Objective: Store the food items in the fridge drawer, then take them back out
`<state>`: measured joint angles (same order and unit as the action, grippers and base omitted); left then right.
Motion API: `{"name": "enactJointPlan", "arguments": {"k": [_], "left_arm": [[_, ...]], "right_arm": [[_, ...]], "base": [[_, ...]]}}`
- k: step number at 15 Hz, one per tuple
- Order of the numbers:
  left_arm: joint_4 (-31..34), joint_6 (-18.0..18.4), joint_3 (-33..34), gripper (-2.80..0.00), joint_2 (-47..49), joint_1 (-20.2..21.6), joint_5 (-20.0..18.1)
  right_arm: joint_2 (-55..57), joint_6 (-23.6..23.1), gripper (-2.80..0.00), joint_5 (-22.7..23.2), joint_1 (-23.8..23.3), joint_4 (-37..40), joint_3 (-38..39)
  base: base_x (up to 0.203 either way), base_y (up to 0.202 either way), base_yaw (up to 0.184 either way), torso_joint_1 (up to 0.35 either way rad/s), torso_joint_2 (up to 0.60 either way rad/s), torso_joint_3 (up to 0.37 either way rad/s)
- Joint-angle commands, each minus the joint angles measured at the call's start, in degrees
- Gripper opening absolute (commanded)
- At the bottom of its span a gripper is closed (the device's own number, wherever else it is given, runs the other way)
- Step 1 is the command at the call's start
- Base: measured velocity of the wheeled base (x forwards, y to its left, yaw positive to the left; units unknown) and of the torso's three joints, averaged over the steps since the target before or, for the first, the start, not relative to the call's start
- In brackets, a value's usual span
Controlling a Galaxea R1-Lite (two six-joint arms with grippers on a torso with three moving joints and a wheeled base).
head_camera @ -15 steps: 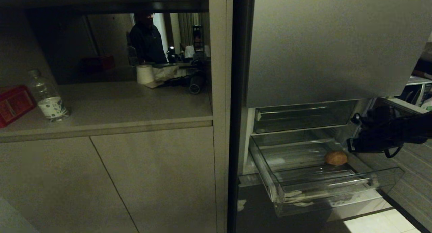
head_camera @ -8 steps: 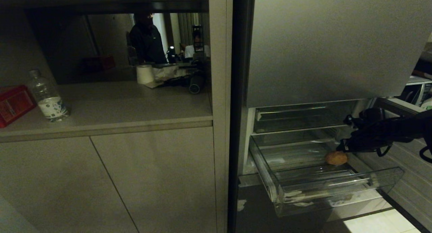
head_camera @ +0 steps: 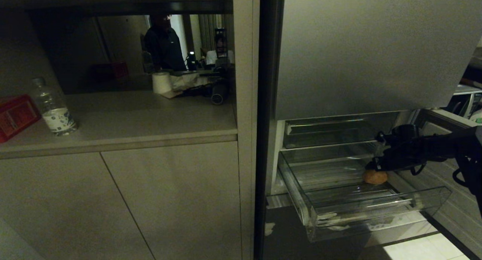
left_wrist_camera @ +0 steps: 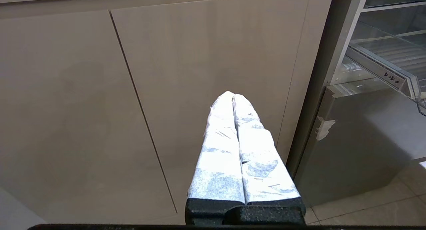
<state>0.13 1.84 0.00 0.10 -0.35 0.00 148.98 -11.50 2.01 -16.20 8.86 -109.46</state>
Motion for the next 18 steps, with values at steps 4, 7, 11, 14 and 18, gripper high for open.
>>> {"name": "enactJointPlan", "arguments": {"k": [4, 7, 11, 14, 18], "left_arm": [[0.04, 0.00, 0.00, -2.80, 0.08, 0.00, 0.00], [0.04, 0.00, 0.00, -2.80, 0.08, 0.00, 0.00], [0.01, 0.00, 0.00, -2.80, 0.08, 0.00, 0.00], [0.04, 0.00, 0.00, -2.80, 0.08, 0.00, 0.00], [0.04, 0.00, 0.00, -2.80, 0.08, 0.00, 0.00]], "right_arm": [[2.01, -0.02, 0.00, -0.33, 1.44, 0.02, -0.32], [2.71, -0.02, 0.00, -0.50, 1.53, 0.10, -0.37], [4.04, -0.02, 0.00, -0.78, 1.44, 0.01, -1.11], [3.87, -0.02, 0.00, -1.45, 1.44, 0.02, -1.28], [3.94, -0.11, 0.00, -3.24, 1.43, 0.00, -1.30]], "base": [[0.000, 0.000, 0.000, 0.000, 0.00, 0.000], [0.000, 0.000, 0.000, 0.000, 0.00, 0.000], [0.000, 0.000, 0.000, 0.000, 0.00, 0.000], [0.000, 0.000, 0.000, 0.000, 0.00, 0.000], [0.000, 0.000, 0.000, 0.000, 0.00, 0.000]]}}
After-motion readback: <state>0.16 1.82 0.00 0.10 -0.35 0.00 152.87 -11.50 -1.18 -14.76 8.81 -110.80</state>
